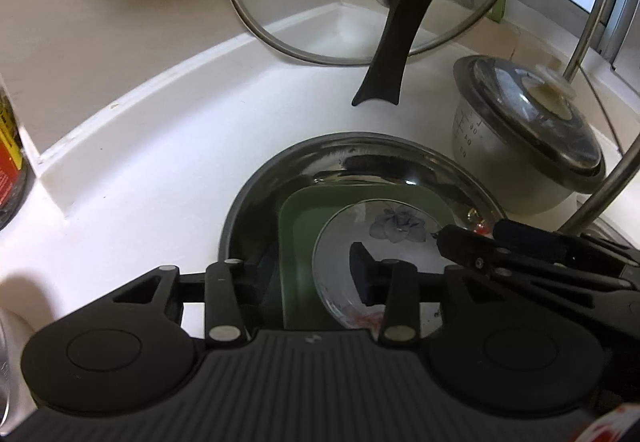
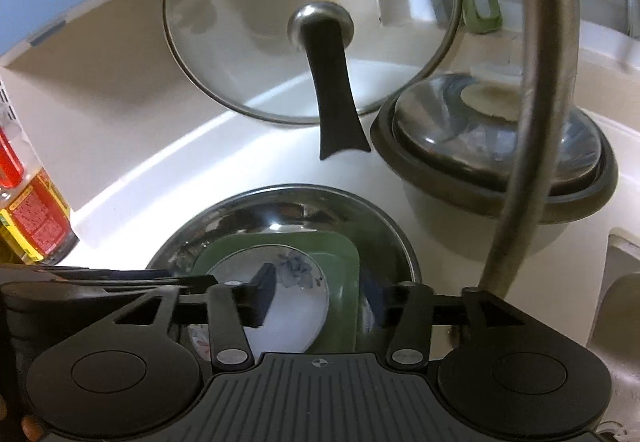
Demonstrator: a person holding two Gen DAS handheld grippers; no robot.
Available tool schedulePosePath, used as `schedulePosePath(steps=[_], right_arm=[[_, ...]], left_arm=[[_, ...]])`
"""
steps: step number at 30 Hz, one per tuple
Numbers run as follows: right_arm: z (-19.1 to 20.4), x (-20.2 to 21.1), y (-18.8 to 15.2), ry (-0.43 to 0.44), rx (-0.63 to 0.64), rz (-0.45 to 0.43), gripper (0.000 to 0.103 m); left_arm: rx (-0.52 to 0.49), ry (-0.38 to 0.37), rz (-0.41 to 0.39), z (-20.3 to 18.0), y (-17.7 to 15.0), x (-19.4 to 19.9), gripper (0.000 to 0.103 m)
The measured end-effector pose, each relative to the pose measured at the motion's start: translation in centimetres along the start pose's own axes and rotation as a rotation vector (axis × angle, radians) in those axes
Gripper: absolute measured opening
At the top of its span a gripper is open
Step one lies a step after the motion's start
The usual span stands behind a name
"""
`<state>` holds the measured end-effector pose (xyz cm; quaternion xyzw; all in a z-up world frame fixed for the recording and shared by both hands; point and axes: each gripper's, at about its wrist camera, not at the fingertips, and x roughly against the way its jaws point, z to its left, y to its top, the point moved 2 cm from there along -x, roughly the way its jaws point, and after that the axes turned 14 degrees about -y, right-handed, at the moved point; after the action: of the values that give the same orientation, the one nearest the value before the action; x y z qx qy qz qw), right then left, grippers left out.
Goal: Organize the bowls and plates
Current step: 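Lower the white plate onto the green plate and open the right tool, then move the right tool away from the basin to the cream bowl stack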
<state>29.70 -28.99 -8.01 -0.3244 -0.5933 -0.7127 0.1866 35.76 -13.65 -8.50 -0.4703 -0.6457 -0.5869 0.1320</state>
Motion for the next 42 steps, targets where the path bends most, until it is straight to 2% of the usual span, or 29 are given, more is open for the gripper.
schedulePosePath(steps=[3,5,10,13,14,26,32,36,42], right_arm=[[-0.3,0.6,-0.2,0.014,-0.017,0.009,0.058],[-0.4,1.1,-0.5,0.018,-0.026,0.014,0.061],[-0.8,2.4,-1.0,0.035,-0.05,0.039,0.068],[-1.1,3.3,-1.6,0.042,-0.066,0.052,0.071],[-1.2,3.6,-1.8,0.045,-0.071,0.057,0.072],[-1.2,7.0,-4.1,0.076,-0.051,0.106,0.082],[-0.9,8.8,-5.2,0.1,-0.017,0.125,0.083],[-0.4,9.8,-6.0,0.084,0.034,0.149,0.083],[-0.4,11.7,-7.4,0.129,0.08,0.148,0.083]], left_arm=[[-0.001,-0.004,-0.01,0.1,-0.2,1.2,0.047],[-0.001,-0.003,-0.012,0.2,-0.6,2.0,0.059],[0.004,0.005,-0.014,0.4,-2.0,4.2,0.067],[0.014,0.009,-0.017,0.4,-3.0,5.5,0.081],[0.014,0.012,-0.022,0.4,-3.2,5.9,0.083],[0.052,0.071,-0.06,0.1,-6.9,11.0,0.089],[0.073,0.106,-0.079,-0.5,-8.8,13.1,0.091],[0.086,0.124,-0.093,-1.3,-10.0,14.4,0.091],[0.102,0.162,-0.126,-2.8,-11.8,16.3,0.092]])
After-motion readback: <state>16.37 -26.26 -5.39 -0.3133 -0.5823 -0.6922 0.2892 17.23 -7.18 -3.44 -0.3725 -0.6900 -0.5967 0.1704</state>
